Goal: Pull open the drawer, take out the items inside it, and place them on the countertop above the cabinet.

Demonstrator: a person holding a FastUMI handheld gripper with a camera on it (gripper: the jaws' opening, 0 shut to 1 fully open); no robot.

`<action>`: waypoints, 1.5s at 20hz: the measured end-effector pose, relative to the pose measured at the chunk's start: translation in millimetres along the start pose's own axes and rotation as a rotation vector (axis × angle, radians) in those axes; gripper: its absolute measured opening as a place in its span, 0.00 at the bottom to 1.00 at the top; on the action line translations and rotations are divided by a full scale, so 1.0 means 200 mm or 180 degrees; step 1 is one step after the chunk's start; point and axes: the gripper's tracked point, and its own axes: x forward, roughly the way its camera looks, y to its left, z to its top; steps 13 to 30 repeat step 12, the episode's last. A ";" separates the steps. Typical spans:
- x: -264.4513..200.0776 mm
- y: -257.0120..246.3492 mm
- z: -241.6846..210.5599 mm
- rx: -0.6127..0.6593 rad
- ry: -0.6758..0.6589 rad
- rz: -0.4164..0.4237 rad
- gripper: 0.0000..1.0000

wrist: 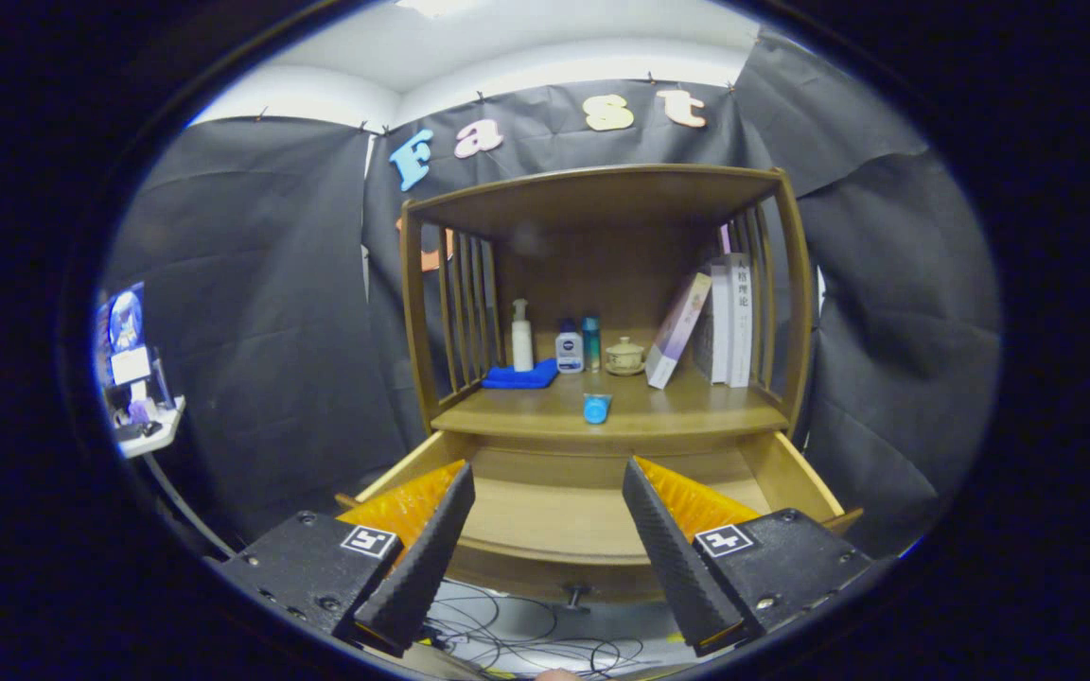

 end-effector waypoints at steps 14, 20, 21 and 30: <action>0.11 -0.11 -0.68 0.0177 0.0397 -0.0342 0.99; 0.11 -0.11 -0.68 0.0177 0.0397 -0.0342 0.99; 0.11 -0.11 -0.68 0.0177 0.0397 -0.0342 0.99; 0.11 -0.11 -0.68 0.0177 0.0397 -0.0342 0.99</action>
